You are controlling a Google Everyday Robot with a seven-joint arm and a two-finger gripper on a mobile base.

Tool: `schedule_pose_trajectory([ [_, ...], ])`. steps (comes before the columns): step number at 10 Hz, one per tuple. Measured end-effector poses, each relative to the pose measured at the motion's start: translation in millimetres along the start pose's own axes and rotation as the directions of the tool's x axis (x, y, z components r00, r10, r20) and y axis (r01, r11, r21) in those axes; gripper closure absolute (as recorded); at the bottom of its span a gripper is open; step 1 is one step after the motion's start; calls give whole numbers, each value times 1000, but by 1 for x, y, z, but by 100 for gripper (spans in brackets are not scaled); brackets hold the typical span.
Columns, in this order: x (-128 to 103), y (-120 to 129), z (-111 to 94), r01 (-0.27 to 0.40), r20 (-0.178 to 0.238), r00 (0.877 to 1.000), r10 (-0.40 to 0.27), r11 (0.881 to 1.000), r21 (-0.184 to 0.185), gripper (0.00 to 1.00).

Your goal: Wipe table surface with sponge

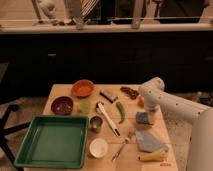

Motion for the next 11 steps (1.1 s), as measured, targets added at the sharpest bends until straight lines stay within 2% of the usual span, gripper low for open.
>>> schedule_pose_trajectory([
  [2, 1, -4, -2, -14, 3, 1000, 14, 1000, 17, 100],
  [4, -8, 0, -8, 7, 18, 1000, -7, 999, 33, 100],
  [8, -30, 18, -2, 110, 12, 994, -110, 994, -6, 100],
  [9, -32, 20, 1, 117, 1, 993, -117, 993, -26, 100],
  [11, -34, 20, -1, 117, 4, 993, -117, 993, -23, 100],
])
